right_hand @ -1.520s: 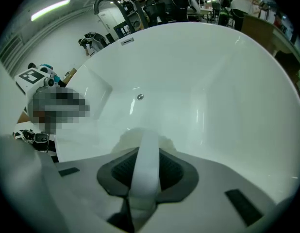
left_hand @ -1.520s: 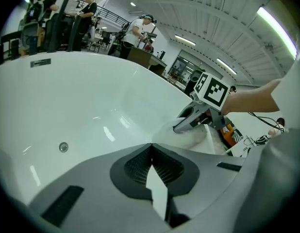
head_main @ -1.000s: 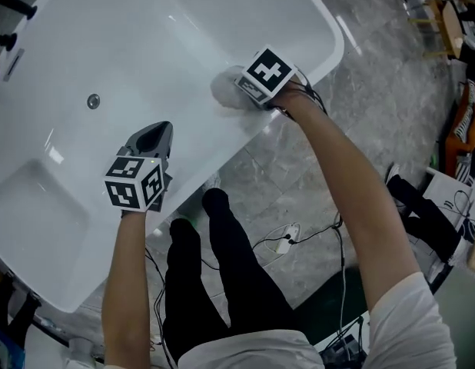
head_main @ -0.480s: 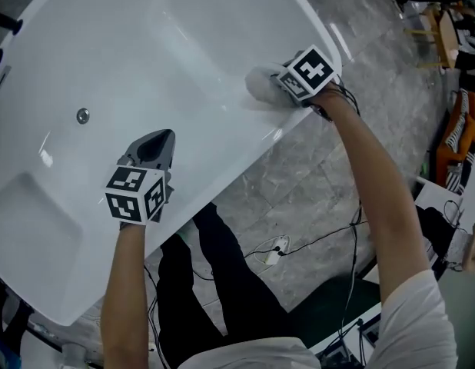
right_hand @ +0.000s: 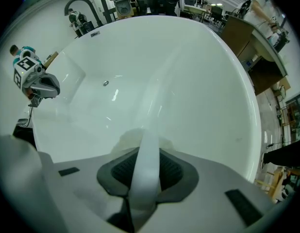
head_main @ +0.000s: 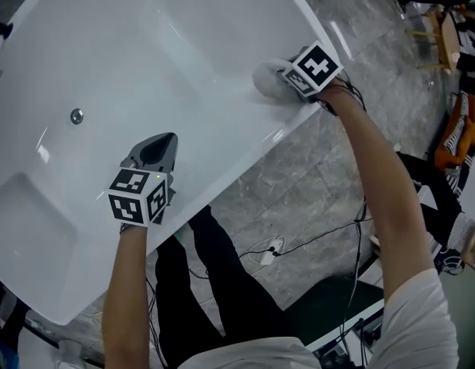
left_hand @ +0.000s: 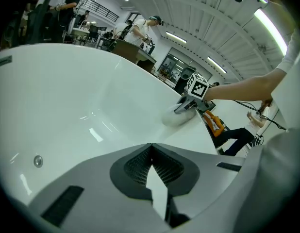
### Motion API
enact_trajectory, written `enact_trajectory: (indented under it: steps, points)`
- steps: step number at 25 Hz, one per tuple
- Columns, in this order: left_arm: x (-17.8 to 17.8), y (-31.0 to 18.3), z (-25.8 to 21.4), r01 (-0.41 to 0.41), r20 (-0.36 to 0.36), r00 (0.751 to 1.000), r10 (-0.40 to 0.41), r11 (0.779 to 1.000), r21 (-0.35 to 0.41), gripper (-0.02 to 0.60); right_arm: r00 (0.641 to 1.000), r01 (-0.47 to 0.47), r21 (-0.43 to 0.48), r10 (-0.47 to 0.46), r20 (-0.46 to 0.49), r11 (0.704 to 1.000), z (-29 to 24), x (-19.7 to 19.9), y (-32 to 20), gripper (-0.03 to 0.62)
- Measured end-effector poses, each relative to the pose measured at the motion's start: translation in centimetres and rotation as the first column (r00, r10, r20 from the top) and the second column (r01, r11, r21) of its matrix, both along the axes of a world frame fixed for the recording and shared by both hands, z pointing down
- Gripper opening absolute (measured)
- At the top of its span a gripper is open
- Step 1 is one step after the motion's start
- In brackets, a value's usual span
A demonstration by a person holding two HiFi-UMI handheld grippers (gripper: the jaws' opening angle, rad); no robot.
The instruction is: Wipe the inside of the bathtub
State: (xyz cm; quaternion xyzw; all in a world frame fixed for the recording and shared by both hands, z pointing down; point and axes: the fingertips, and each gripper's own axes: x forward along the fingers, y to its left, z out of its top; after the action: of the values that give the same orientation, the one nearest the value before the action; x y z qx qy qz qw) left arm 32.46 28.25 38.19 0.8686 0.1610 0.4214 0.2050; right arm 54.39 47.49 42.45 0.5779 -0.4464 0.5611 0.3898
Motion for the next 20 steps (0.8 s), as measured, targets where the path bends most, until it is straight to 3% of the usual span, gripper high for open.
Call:
enact_trajectory:
  steps: [7, 14, 20]
  points:
    - [0.1, -0.5, 0.7, 0.033, 0.012, 0.999, -0.033, 0.999, -0.005, 0.012, 1.0, 0.018, -0.024, -0.017, 0.013, 1.0, 1.1, 0.7, 0.5, 0.094]
    - [0.5, -2.4, 2.3, 0.05, 0.027, 0.998, -0.05, 0.998, 0.024, 0.012, 0.993, 0.096, -0.109, -0.088, 0.075, 0.989, 4.3, 0.0, -0.6, 0.094]
    - [-0.3, -4.3, 3.3, 0.065, 0.043, 0.997, -0.067, 0.997, 0.049, 0.012, 0.987, 0.05, -0.141, -0.028, 0.158, 0.989, 6.9, -0.9, -1.1, 0.095]
